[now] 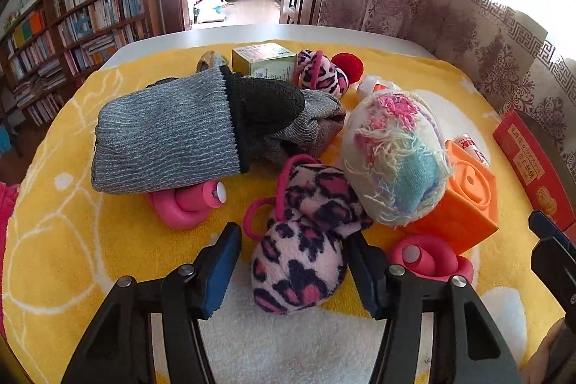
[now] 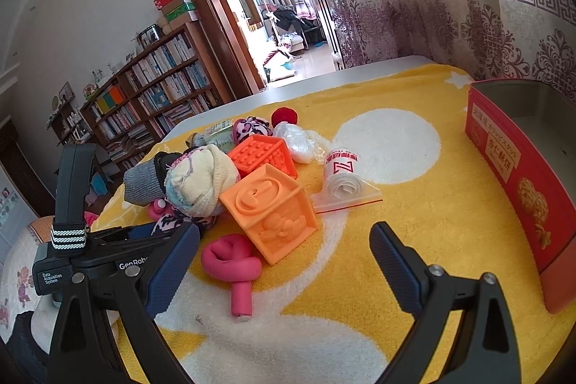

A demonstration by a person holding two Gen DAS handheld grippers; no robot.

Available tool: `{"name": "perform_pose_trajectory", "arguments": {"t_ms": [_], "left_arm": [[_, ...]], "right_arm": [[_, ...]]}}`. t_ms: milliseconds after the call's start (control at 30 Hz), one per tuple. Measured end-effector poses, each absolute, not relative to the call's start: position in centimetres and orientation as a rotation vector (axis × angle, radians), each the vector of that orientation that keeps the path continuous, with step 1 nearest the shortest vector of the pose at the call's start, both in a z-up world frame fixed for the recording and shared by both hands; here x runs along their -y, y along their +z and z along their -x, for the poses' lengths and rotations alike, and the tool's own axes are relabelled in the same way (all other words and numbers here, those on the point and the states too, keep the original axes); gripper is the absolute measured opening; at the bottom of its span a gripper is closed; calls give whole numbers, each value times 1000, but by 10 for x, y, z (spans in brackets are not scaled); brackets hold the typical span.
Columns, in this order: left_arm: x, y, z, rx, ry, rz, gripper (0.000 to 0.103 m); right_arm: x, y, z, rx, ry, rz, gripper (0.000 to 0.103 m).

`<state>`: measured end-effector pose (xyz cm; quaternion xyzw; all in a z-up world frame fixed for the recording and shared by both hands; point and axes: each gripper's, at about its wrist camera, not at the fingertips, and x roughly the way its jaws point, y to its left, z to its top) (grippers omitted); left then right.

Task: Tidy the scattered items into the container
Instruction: 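Grasp the pink leopard-print mitten with the left gripper while the right gripper approaches the orange cube, then close the right gripper on the orange rubber cube and lift it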

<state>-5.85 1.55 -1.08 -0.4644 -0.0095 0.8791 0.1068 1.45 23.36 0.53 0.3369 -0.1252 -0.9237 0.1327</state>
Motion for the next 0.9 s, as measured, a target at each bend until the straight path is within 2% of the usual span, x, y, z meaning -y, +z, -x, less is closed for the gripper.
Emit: {"name": "perform_pose_trajectory", "arguments": {"t_ms": [33,67,167,267,367,600,800,900], "left_arm": [[-18,-13,59,30,2583,1361,49],[-19,-15,59,53,2568,1357,44],[-20,-15,55,67,2603,1318,42],[-7,-9,49,173,2606,1260,40],[7,0,41,217,2656,1211,39],[46,51,-16,338,2838,834,39],[65,42,-10,447,2811,901,39],[59,43,-11,437,2806,898,39]], "right_arm": [[-233,5,-15,356,-2675,-976,97],[-231,5,-16,347,-2672,-971,96],[-227,5,-18,311,-2668,-956,88],[-225,3,-16,312,-2654,-975,77],[-228,1,-14,331,-2646,-989,69],[-231,0,-13,359,-2647,-990,68],[-231,-1,-12,361,-2634,-999,67],[-230,-4,-7,363,-2598,-1023,68]]}}
